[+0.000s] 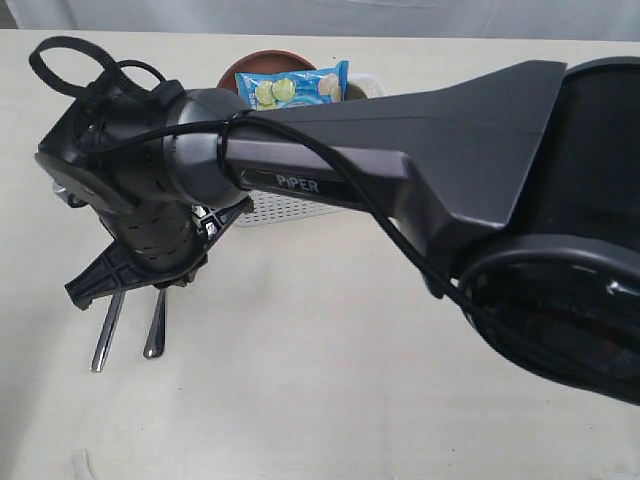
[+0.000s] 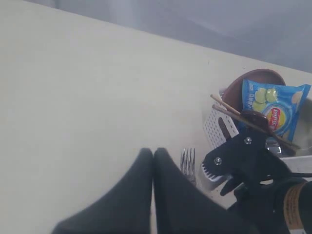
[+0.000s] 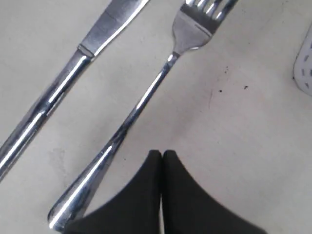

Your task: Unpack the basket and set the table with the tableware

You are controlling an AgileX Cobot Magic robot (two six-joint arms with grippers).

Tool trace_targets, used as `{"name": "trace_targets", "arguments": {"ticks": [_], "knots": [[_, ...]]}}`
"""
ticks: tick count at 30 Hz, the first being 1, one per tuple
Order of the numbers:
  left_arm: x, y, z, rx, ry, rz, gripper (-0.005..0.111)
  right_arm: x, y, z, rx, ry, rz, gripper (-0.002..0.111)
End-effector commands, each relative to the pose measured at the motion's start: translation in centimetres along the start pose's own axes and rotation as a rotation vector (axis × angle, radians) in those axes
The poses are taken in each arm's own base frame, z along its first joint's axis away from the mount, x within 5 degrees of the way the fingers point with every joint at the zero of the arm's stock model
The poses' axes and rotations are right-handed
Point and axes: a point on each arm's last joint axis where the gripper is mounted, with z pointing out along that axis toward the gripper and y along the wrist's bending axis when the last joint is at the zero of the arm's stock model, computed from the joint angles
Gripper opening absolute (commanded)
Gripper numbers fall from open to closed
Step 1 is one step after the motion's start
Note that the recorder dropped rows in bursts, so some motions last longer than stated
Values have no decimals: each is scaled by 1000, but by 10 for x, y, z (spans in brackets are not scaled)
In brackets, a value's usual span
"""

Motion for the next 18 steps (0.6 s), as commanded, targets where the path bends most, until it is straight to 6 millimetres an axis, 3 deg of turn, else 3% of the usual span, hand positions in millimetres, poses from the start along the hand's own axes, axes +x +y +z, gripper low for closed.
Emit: {"name": "trace_targets", "arguments": {"ticks": [1, 9, 18], "knots": [[-1, -1, -2, 12, -4, -2, 0, 8, -4, 10, 20, 30, 3, -1], [-1, -1, -2, 15, -4, -6, 0, 25, 4, 28, -33, 53, -4, -1], [-1, -1, -2, 15, -4, -4, 0, 34, 28, 24, -64, 22, -62, -1]]}}
